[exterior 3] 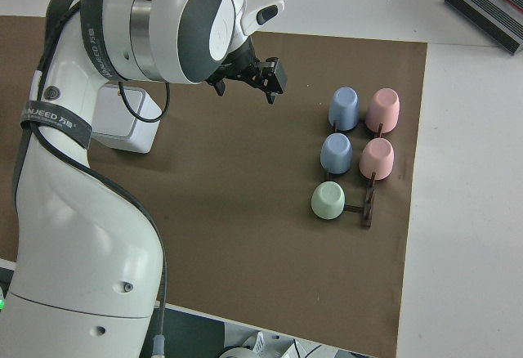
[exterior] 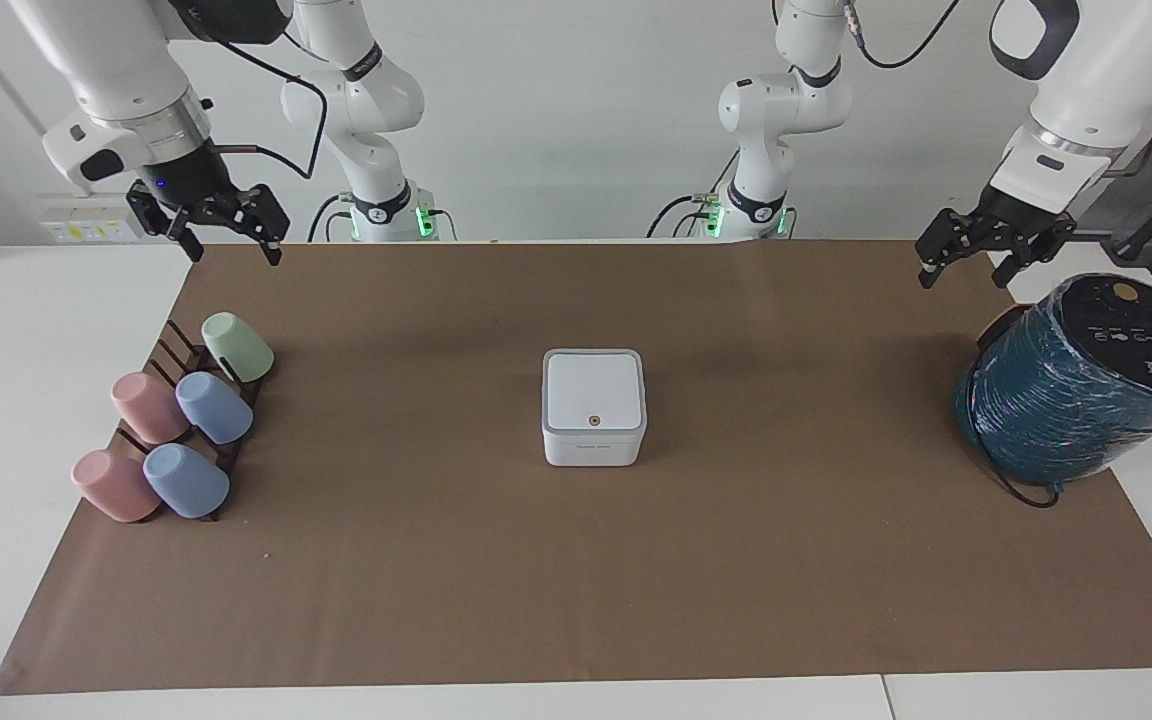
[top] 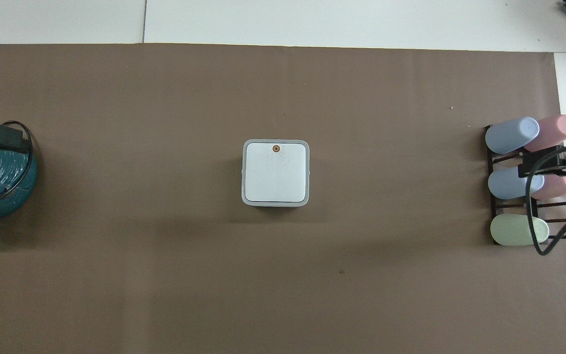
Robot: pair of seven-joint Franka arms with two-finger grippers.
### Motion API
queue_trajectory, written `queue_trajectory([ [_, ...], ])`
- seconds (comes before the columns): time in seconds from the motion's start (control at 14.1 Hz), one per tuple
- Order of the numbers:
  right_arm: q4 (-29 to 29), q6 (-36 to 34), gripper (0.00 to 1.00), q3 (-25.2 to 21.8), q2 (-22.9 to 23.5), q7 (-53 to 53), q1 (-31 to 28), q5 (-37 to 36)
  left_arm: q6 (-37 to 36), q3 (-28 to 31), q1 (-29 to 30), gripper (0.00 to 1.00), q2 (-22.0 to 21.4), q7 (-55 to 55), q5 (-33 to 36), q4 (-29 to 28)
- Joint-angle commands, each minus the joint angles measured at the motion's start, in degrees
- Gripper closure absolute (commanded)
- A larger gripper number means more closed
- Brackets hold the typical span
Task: Close trash can lid
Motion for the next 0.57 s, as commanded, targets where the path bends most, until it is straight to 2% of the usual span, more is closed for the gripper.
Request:
queue_trajectory([
  [0.0, -0.4, 0.5, 0.0, 0.2, -0.7, 0.4, 0.0, -0.2, -0.5, -0.2, 0.0, 0.0, -2.3, 0.3, 0.6, -3.1],
  [0.5, -0.4, 0.5, 0.0, 0.2, -0.7, 0.4, 0.0, -0.2, -0.1, -0.2, 0.0, 0.0, -2.8, 0.2, 0.6, -4.0],
])
